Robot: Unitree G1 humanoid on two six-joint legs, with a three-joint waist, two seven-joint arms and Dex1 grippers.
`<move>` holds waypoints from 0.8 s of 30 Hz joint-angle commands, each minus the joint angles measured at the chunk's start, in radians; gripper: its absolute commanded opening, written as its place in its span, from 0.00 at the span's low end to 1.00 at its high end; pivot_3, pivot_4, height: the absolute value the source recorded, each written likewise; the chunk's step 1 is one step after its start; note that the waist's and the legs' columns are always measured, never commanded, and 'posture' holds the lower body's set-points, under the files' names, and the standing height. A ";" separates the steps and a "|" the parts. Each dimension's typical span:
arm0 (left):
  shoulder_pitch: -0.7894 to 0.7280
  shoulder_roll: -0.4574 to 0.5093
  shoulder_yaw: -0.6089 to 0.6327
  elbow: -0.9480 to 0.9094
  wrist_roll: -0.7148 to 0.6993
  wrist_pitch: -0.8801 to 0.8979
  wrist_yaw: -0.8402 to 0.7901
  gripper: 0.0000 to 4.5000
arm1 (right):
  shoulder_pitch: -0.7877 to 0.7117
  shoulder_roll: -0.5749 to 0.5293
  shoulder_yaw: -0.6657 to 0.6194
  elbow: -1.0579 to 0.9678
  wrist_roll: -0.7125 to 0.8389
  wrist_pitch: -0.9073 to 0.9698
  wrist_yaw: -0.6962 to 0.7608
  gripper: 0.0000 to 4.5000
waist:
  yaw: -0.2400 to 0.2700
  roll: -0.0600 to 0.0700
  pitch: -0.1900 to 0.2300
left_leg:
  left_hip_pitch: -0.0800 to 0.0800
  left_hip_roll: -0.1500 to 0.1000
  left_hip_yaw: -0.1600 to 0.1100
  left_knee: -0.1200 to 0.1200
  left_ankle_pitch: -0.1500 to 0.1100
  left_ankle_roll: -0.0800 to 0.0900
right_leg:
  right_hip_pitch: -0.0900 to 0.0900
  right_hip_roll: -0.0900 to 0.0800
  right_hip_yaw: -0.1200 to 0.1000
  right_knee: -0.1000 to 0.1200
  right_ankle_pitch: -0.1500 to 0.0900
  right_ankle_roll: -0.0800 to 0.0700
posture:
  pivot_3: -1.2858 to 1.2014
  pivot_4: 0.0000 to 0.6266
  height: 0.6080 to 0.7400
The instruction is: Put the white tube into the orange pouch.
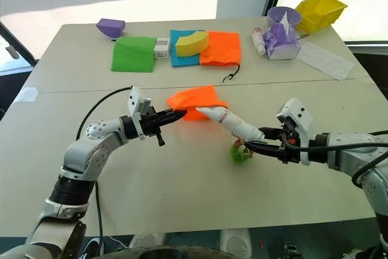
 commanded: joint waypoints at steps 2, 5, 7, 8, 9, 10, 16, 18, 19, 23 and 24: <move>-0.023 0.007 0.014 -0.017 -0.006 -0.013 -0.005 0.00 | -0.019 0.012 -0.001 -0.016 0.033 0.028 -0.013 0.50 | 0.000 0.000 0.000 | 0.000 -0.001 0.000 0.000 0.000 0.000 | 0.000 0.000 0.000 0.000 0.000 0.000 | 0.52 0.24 1.00; -0.013 0.010 0.005 -0.023 0.000 -0.021 -0.011 0.00 | -0.017 0.002 -0.008 -0.013 0.046 0.054 -0.012 0.50 | 0.000 0.000 0.000 | -0.001 -0.001 0.000 -0.001 0.000 0.000 | -0.001 0.000 0.001 0.000 0.000 0.000 | 0.52 0.24 1.00; -0.011 0.012 0.001 -0.024 0.008 -0.026 -0.010 0.00 | 0.000 -0.029 0.003 -0.025 0.020 0.039 0.010 0.50 | 0.000 0.000 0.000 | -0.001 -0.001 0.001 -0.001 0.000 0.000 | -0.001 0.000 0.001 0.000 0.000 0.000 | 0.52 0.24 1.00; -0.010 0.012 -0.001 -0.024 0.012 -0.031 -0.011 0.00 | 0.005 -0.039 0.006 -0.027 0.015 0.040 0.013 0.50 | 0.000 0.000 0.000 | -0.001 -0.001 0.001 0.000 0.000 0.000 | -0.001 0.000 0.001 0.000 0.000 0.000 | 0.52 0.24 1.00; -0.006 0.015 -0.009 -0.026 0.022 -0.041 -0.015 0.00 | 0.007 -0.042 0.007 -0.029 0.014 0.040 0.015 0.50 | 0.000 0.000 0.000 | -0.001 -0.001 0.001 0.000 0.000 0.000 | -0.001 0.000 0.001 0.000 0.000 0.000 | 0.52 0.24 1.00; -0.004 0.017 -0.014 -0.028 0.030 -0.048 -0.020 0.00 | 0.008 -0.043 0.007 -0.028 0.017 0.041 0.015 0.50 | 0.000 0.000 0.000 | -0.001 -0.001 0.001 0.000 0.000 0.000 | -0.001 0.000 0.001 0.000 0.000 0.000 | 0.52 0.24 1.00; 0.035 0.084 -0.098 -0.057 0.110 -0.146 -0.112 0.00 | -0.020 -0.001 -0.003 -0.030 0.056 0.056 -0.006 0.50 | -0.001 0.000 0.000 | 0.000 0.000 0.002 0.000 0.000 0.000 | -0.001 0.000 0.002 0.000 0.001 -0.001 | 0.52 0.24 1.00; 0.033 0.095 -0.109 -0.046 0.136 -0.173 -0.116 0.00 | -0.013 -0.001 -0.011 -0.040 0.073 0.065 0.002 0.50 | 0.002 0.000 0.000 | 0.000 0.000 0.002 0.000 0.000 0.000 | -0.001 0.000 0.002 0.000 0.001 -0.001 | 0.52 0.24 1.00; 0.033 0.099 -0.110 -0.047 0.136 -0.176 -0.121 0.00 | -0.012 -0.004 -0.015 -0.047 0.083 0.071 0.006 0.50 | 0.002 0.000 0.000 | 0.000 0.000 0.002 0.000 0.000 0.000 | -0.001 0.000 0.002 0.000 0.001 -0.001 | 0.52 0.24 1.00; 0.033 0.146 -0.143 -0.055 0.177 -0.199 -0.165 0.00 | -0.015 -0.008 -0.005 -0.067 0.090 0.082 -0.008 0.50 | 0.000 0.000 0.000 | 0.000 0.000 0.002 0.000 0.000 0.000 | -0.001 -0.001 0.002 0.000 0.001 -0.001 | 0.52 0.24 1.00; 0.033 0.150 -0.143 -0.057 0.177 -0.199 -0.169 0.00 | -0.009 -0.012 0.017 -0.083 0.077 0.081 -0.013 0.50 | 0.000 0.000 0.000 | 0.000 0.000 0.002 0.000 0.000 0.000 | -0.001 -0.001 0.002 0.000 0.001 -0.001 | 0.52 0.24 1.00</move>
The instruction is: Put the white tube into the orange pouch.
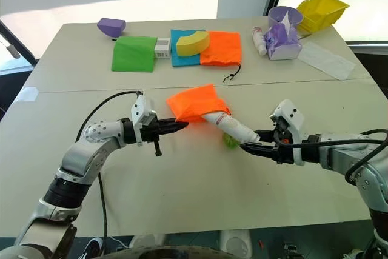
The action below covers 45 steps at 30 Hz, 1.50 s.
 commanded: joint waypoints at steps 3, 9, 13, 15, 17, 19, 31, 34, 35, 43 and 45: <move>-0.014 0.018 -0.009 -0.040 0.017 -0.031 -0.025 0.00 | 0.016 -0.003 0.092 -0.081 -0.079 -0.027 -0.062 0.50 | 0.000 0.000 0.000 | 0.000 0.000 0.000 0.000 0.000 0.000 | 0.000 0.000 0.000 0.000 0.000 0.000 | 0.52 0.24 1.00; -0.009 0.022 -0.007 -0.046 0.015 -0.027 -0.033 0.00 | -0.013 0.075 0.103 -0.067 -0.083 -0.026 -0.124 0.50 | -0.001 0.000 0.000 | 0.000 0.000 0.000 0.000 0.000 0.000 | -0.001 0.000 0.000 0.000 0.000 0.000 | 0.52 0.24 1.00; 0.006 0.058 -0.034 -0.059 0.042 -0.047 -0.074 0.00 | -0.037 0.112 0.080 -0.076 -0.031 0.002 -0.138 0.50 | -0.001 0.000 0.000 | 0.000 0.000 0.000 0.000 0.000 0.000 | -0.001 0.000 0.000 0.000 0.000 0.000 | 0.52 0.24 1.00; 0.006 0.067 -0.051 -0.051 0.061 -0.062 -0.087 0.00 | -0.052 0.092 0.122 -0.089 -0.085 0.007 -0.169 0.50 | -0.001 0.000 0.000 | 0.000 0.001 0.000 -0.001 0.000 0.000 | -0.002 0.001 0.000 0.001 0.000 0.000 | 0.52 0.24 1.00; 0.004 0.059 -0.055 -0.046 0.067 -0.070 -0.085 0.00 | -0.106 0.128 0.155 -0.084 -0.116 0.043 -0.248 0.50 | -0.001 0.000 0.000 | 0.000 0.000 0.000 -0.001 0.000 0.000 | -0.002 0.001 0.000 0.001 0.000 0.000 | 0.52 0.24 1.00; 0.001 0.049 -0.059 -0.038 0.082 -0.087 -0.075 0.00 | -0.159 0.168 0.193 -0.086 -0.145 0.103 -0.333 0.50 | -0.003 0.000 0.000 | 0.000 0.000 0.000 0.000 0.000 0.000 | -0.002 0.001 0.001 0.001 0.000 0.000 | 0.52 0.24 1.00; -0.005 0.022 -0.041 -0.012 0.101 -0.127 -0.036 0.00 | -0.242 0.379 0.239 -0.047 -0.219 0.191 -0.532 0.50 | -0.005 -0.001 -0.001 | -0.001 0.001 0.001 0.000 0.000 0.000 | -0.004 0.002 0.003 0.003 0.002 -0.001 | 0.52 0.24 1.00; -0.002 0.016 -0.044 -0.014 0.108 -0.132 -0.027 0.00 | -0.269 0.462 0.241 -0.019 -0.234 0.220 -0.574 0.50 | -0.003 -0.001 -0.001 | 0.000 0.001 0.000 0.000 0.000 0.000 | -0.006 0.003 0.003 0.006 0.002 -0.001 | 0.52 0.24 1.00; 0.000 0.016 -0.046 -0.016 0.110 -0.134 -0.025 0.00 | -0.271 0.472 0.254 -0.010 -0.244 0.221 -0.578 0.50 | -0.003 -0.001 -0.001 | 0.000 0.001 0.000 0.000 0.000 0.000 | -0.006 0.003 0.003 0.006 0.002 -0.001 | 0.52 0.24 1.00; 0.002 0.016 -0.044 -0.017 0.115 -0.133 -0.019 0.00 | -0.328 0.421 0.407 -0.009 -0.301 0.205 -0.503 0.50 | -0.011 -0.001 -0.001 | 0.000 0.000 0.001 0.001 0.001 0.000 | -0.007 0.003 0.005 0.007 0.003 -0.001 | 0.52 0.24 1.00; 0.003 0.014 -0.044 -0.017 0.115 -0.135 -0.017 0.00 | -0.344 0.456 0.395 0.009 -0.302 0.208 -0.514 0.50 | -0.015 -0.001 -0.001 | 0.000 0.000 0.001 0.000 0.001 0.000 | -0.007 0.003 0.004 0.007 0.003 -0.001 | 0.52 0.24 1.00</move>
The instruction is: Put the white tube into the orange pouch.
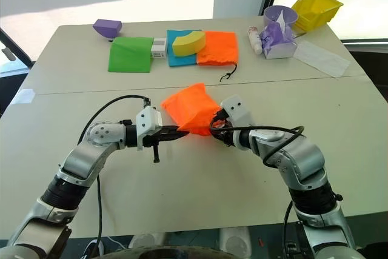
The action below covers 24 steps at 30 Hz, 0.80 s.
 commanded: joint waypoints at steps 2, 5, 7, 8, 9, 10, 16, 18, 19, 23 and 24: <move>-0.002 -0.005 0.014 -0.019 0.002 -0.021 0.012 0.00 | -0.029 0.044 0.015 -0.004 0.001 -0.004 0.019 0.50 | -0.014 0.000 0.000 | 0.000 0.000 0.000 0.000 0.000 0.000 | 0.000 0.000 0.000 0.000 0.000 0.000 | 0.52 0.24 1.00; -0.001 -0.004 0.018 -0.024 0.002 -0.021 0.018 0.00 | -0.011 -0.028 0.012 -0.061 0.049 0.018 0.110 0.50 | -0.017 0.000 0.000 | 0.000 -0.001 0.000 0.000 0.000 0.000 | 0.000 0.000 0.000 0.000 0.000 0.000 | 0.52 0.24 1.00; 0.006 0.002 0.020 -0.028 -0.001 -0.023 0.015 0.00 | -0.024 -0.022 -0.029 -0.007 0.016 0.003 0.079 0.50 | -0.016 0.000 0.000 | 0.000 -0.001 0.000 0.000 0.000 0.000 | 0.000 0.000 0.000 0.000 0.000 0.000 | 0.52 0.24 1.00; 0.008 0.002 0.021 -0.030 -0.008 -0.020 0.013 0.00 | -0.038 -0.007 -0.040 0.028 -0.014 -0.016 0.049 0.50 | -0.017 0.000 0.000 | 0.000 0.000 0.000 0.000 0.000 0.000 | 0.000 0.000 0.000 0.000 0.000 0.000 | 0.52 0.24 1.00; 0.009 0.001 0.021 -0.033 -0.013 -0.017 0.012 0.00 | -0.053 0.022 -0.058 0.063 -0.038 -0.029 0.011 0.50 | -0.018 0.000 0.000 | 0.000 0.000 0.000 0.000 0.000 0.000 | 0.000 0.000 0.000 0.001 0.000 0.000 | 0.52 0.24 1.00; 0.010 0.001 0.019 -0.035 -0.013 -0.020 0.011 0.00 | -0.066 0.041 -0.056 0.082 -0.052 -0.033 -0.006 0.50 | -0.018 0.000 0.000 | 0.001 0.000 0.000 0.000 0.000 0.000 | 0.000 0.000 0.000 0.001 0.000 0.000 | 0.52 0.24 1.00; 0.018 0.006 0.010 -0.041 0.000 -0.030 0.009 0.00 | -0.065 0.092 0.031 0.064 -0.082 -0.033 -0.011 0.50 | -0.018 0.000 0.000 | 0.002 -0.001 0.000 0.000 0.000 0.000 | -0.002 0.000 0.001 0.007 0.000 0.000 | 0.52 0.24 1.00; 0.017 0.008 0.011 -0.035 0.010 -0.038 0.015 0.00 | -0.057 0.094 0.050 0.046 -0.075 -0.025 0.007 0.50 | -0.021 0.000 0.000 | 0.002 -0.001 0.000 0.000 0.000 0.000 | -0.002 0.000 0.002 0.007 0.000 0.000 | 0.52 0.24 1.00; 0.016 0.007 0.015 -0.034 0.009 -0.037 0.017 0.00 | -0.054 0.097 0.050 0.038 -0.070 -0.017 0.011 0.50 | -0.022 0.000 0.000 | 0.002 -0.001 0.000 0.000 0.000 0.000 | -0.002 0.000 0.002 0.007 0.000 0.000 | 0.52 0.24 1.00; 0.019 0.009 0.015 -0.035 0.006 -0.040 0.011 0.00 | -0.068 0.124 0.033 0.065 -0.097 -0.056 -0.005 0.50 | -0.023 0.000 0.000 | 0.002 -0.001 0.000 0.000 0.000 0.000 | -0.002 0.000 0.002 0.007 0.000 0.000 | 0.52 0.24 1.00; 0.021 0.009 0.014 -0.035 0.005 -0.041 0.011 0.00 | -0.079 0.152 0.021 0.093 -0.116 -0.077 -0.032 0.50 | -0.024 0.000 0.000 | 0.003 -0.001 0.000 0.000 0.000 0.000 | -0.002 0.000 0.002 0.007 0.000 0.000 | 0.52 0.24 1.00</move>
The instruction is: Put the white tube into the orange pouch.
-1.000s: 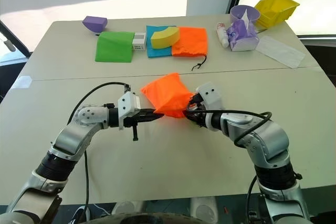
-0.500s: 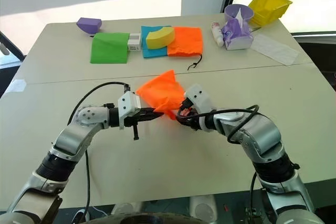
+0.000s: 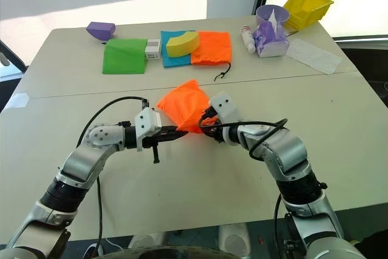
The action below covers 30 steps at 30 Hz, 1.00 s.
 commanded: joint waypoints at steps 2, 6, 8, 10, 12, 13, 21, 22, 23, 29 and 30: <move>0.002 0.006 0.008 -0.033 -0.002 -0.019 -0.008 0.00 | -0.032 0.092 -0.039 0.046 -0.052 -0.064 -0.068 0.50 | -0.004 0.000 0.000 | 0.000 0.000 0.000 0.000 0.000 0.000 | 0.000 0.000 0.000 0.000 0.000 0.000 | 0.52 0.24 1.00; 0.008 0.010 0.006 -0.032 0.002 -0.022 -0.008 0.00 | -0.001 0.103 0.005 0.041 -0.060 -0.051 -0.046 0.50 | -0.005 0.000 0.000 | 0.000 0.000 0.000 0.000 0.000 0.000 | 0.000 0.001 0.000 0.001 0.000 0.000 | 0.52 0.24 1.00; 0.009 0.012 0.008 -0.032 0.003 -0.023 -0.005 0.00 | 0.007 0.104 0.008 0.042 -0.060 -0.049 -0.038 0.50 | -0.010 0.000 0.000 | 0.000 0.000 0.000 0.000 0.000 0.000 | 0.000 0.001 0.000 0.000 0.000 0.000 | 0.52 0.24 1.00; 0.011 0.013 0.011 -0.034 0.000 -0.021 -0.005 0.00 | 0.005 0.108 0.005 0.044 -0.065 -0.055 -0.036 0.50 | -0.015 0.000 0.000 | 0.000 0.000 0.000 0.000 0.000 0.000 | 0.000 0.000 0.000 0.000 0.000 0.000 | 0.52 0.24 1.00; 0.015 0.013 0.014 -0.038 -0.003 -0.021 -0.005 0.00 | -0.001 0.135 -0.028 0.047 -0.050 -0.047 -0.037 0.50 | -0.017 0.000 0.000 | 0.000 0.000 -0.001 0.000 0.000 0.000 | 0.000 0.001 0.000 0.001 0.000 0.000 | 0.52 0.24 1.00; 0.016 0.014 0.016 -0.038 -0.004 -0.021 -0.004 0.00 | -0.005 0.140 -0.034 0.046 -0.046 -0.045 -0.032 0.66 | -0.019 0.000 0.000 | 0.001 0.000 -0.001 0.000 0.000 0.000 | 0.000 0.001 0.000 0.001 0.000 0.000 | 0.52 0.24 1.00; 0.011 0.022 0.047 -0.009 -0.007 -0.034 0.003 0.00 | 0.012 0.108 -0.060 -0.029 -0.020 0.006 0.010 0.99 | -0.016 0.000 0.000 | 0.001 0.000 -0.002 -0.001 0.000 0.000 | 0.000 0.001 0.001 0.001 0.000 0.000 | 0.52 0.24 1.00; 0.010 0.024 0.051 -0.006 -0.008 -0.036 0.004 0.00 | 0.015 0.093 -0.064 -0.043 -0.015 0.013 0.020 0.99 | -0.015 0.000 0.000 | 0.001 0.000 -0.002 -0.001 0.000 0.000 | 0.000 0.001 0.001 0.001 0.000 0.000 | 0.52 0.24 1.00; 0.009 0.025 0.054 -0.002 -0.008 -0.039 0.004 0.00 | 0.017 0.078 -0.074 -0.061 -0.004 0.030 0.030 0.99 | -0.016 0.000 0.000 | 0.001 0.000 -0.002 -0.001 0.000 0.000 | 0.000 0.001 0.001 0.001 0.000 0.000 | 0.52 0.24 1.00; 0.010 0.024 0.062 -0.001 -0.008 -0.042 0.002 0.00 | 0.033 -0.058 -0.112 -0.189 0.075 0.090 0.130 0.99 | -0.015 0.000 0.000 | 0.001 0.000 -0.001 -0.001 0.000 0.000 | 0.000 0.000 0.001 0.000 0.000 0.000 | 0.52 0.24 1.00; 0.010 0.024 0.061 -0.002 -0.008 -0.043 0.001 0.00 | 0.034 -0.071 -0.135 -0.202 0.097 0.104 0.148 0.99 | -0.016 0.000 0.000 | 0.001 0.000 -0.001 -0.001 0.000 0.000 | 0.000 0.000 0.000 0.000 0.000 0.000 | 0.52 0.24 1.00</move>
